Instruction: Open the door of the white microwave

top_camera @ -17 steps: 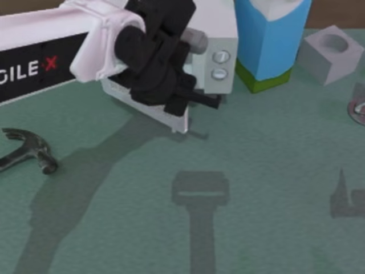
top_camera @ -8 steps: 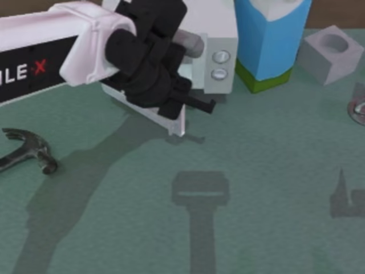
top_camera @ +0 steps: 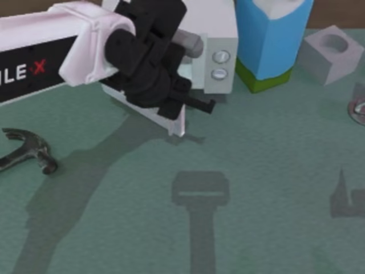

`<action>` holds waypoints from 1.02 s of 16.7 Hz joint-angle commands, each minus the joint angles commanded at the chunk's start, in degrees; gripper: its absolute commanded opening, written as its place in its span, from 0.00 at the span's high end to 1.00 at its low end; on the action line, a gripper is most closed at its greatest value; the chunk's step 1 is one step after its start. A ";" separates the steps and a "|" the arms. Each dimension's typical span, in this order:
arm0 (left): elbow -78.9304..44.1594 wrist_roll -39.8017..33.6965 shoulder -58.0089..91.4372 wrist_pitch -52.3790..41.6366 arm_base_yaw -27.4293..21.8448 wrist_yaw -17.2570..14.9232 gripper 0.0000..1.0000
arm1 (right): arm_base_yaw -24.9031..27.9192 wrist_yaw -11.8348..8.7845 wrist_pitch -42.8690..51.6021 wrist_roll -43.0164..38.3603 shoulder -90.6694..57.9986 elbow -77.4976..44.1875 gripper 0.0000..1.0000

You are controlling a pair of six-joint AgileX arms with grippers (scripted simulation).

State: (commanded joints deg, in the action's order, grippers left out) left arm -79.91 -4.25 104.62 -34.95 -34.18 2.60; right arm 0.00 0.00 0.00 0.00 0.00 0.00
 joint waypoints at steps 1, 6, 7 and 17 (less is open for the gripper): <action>0.00 0.00 0.00 0.00 0.00 0.00 1.00 | 0.00 0.00 0.00 0.00 0.00 0.00 0.00; 0.00 0.00 0.00 0.00 0.00 0.00 1.00 | 0.00 0.00 0.00 0.00 0.00 0.00 0.00; 0.00 0.00 0.00 0.00 0.00 0.00 1.00 | 0.00 0.00 0.00 0.00 0.00 0.00 0.00; 3.88 5.81 -2.93 0.65 1.80 -3.46 1.00 | 0.00 0.00 0.00 0.00 0.00 0.00 0.00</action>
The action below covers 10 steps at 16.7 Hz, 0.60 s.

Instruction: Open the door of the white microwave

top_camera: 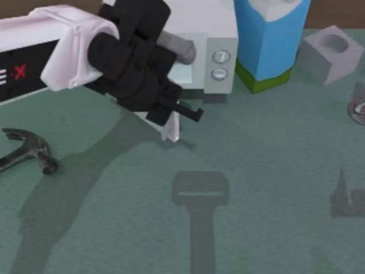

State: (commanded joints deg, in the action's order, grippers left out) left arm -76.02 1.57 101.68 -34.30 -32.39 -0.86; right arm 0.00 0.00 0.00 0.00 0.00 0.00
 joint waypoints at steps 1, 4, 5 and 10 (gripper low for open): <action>0.70 1.18 -0.62 0.14 0.41 -0.65 1.00 | 0.00 0.00 0.00 0.00 0.00 0.00 0.00; 1.29 2.30 -1.28 0.34 0.79 -1.28 1.00 | 0.00 0.00 0.00 0.00 0.00 0.00 0.00; 1.29 2.30 -1.28 0.34 0.79 -1.28 1.00 | 0.00 0.00 0.00 0.00 0.00 0.00 0.00; 1.29 2.30 -1.28 0.34 0.79 -1.28 1.00 | 0.00 0.00 0.00 0.00 0.00 0.00 0.00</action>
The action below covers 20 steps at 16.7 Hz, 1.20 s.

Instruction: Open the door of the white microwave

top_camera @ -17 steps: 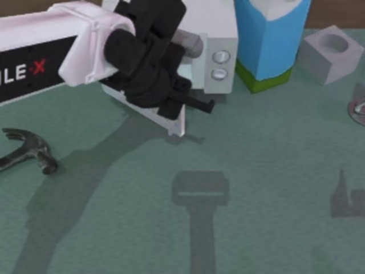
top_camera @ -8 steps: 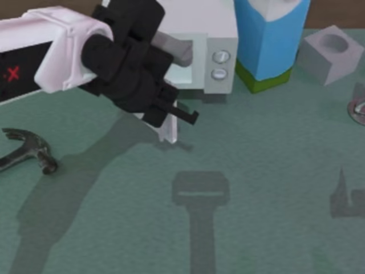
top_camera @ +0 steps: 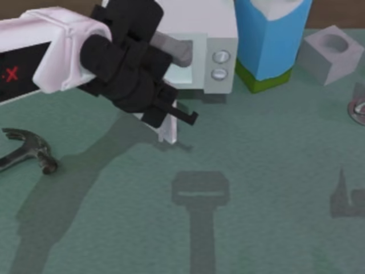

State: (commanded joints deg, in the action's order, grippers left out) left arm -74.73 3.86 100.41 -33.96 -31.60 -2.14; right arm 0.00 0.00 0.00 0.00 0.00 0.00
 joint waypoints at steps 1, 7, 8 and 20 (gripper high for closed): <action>0.00 0.00 0.00 0.00 0.00 0.00 1.00 | 0.00 0.00 0.00 0.00 0.00 0.00 0.00; 0.00 0.00 0.00 0.00 0.00 0.00 1.00 | 0.00 0.00 0.00 0.00 0.00 0.00 0.00; 0.00 0.00 0.00 0.00 0.00 0.00 1.00 | 0.00 0.00 0.00 0.00 0.00 0.00 0.00; 0.50 0.70 -0.21 0.03 0.05 -0.80 1.00 | 0.00 0.00 0.00 0.00 0.00 0.00 0.00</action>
State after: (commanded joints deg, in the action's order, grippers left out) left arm -74.23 4.56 100.20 -33.93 -31.55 -2.93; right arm 0.00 0.00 0.00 0.00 0.00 0.00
